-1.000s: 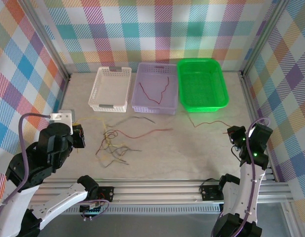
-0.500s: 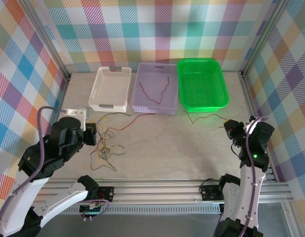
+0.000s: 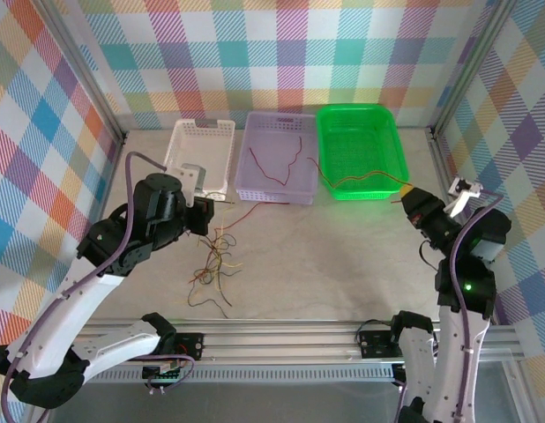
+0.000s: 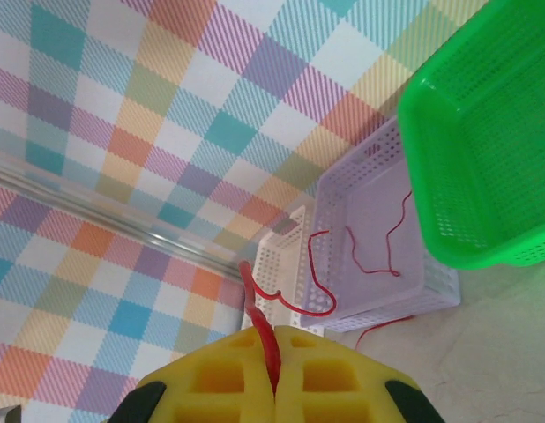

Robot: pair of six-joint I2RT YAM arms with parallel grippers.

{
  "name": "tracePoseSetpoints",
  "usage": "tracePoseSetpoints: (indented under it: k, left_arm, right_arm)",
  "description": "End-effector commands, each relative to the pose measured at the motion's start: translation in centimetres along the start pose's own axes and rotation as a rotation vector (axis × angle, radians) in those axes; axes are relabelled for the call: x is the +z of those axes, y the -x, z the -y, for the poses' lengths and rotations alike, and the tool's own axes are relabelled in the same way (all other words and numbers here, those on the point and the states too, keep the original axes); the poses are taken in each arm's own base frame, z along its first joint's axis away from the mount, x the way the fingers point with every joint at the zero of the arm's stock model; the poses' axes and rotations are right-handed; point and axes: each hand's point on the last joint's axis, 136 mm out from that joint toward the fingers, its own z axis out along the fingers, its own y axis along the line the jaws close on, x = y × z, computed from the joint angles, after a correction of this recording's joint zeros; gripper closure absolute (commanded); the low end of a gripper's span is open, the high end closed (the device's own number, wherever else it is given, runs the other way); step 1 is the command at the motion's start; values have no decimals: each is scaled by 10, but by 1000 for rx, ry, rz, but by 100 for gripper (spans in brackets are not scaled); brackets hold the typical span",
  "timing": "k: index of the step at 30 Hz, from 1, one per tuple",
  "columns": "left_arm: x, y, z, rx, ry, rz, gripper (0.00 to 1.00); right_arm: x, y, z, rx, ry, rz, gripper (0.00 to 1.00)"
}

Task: Untangle the cables

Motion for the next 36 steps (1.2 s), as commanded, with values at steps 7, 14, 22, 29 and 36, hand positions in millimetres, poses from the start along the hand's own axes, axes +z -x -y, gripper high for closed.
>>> tracePoseSetpoints:
  k: [7,14,22,29,36]
  left_arm:
    - [-5,41,21,12,-109,189,100]
    - [0,32,15,13,-112,267,100]
    - [13,22,12,18,-104,255,100]
    - [15,19,3,13,-63,268,100]
    - [17,16,-1,9,-50,268,100]
  right_arm:
    - [68,-16,-41,-154,52,-171,100]
    - [135,-12,-56,-203,41,-238,100]
    - [225,-18,-39,-304,-78,-305,100]
    - [299,-47,-5,-381,-184,-417,100]
    - [359,-93,56,-452,-375,-574,100]
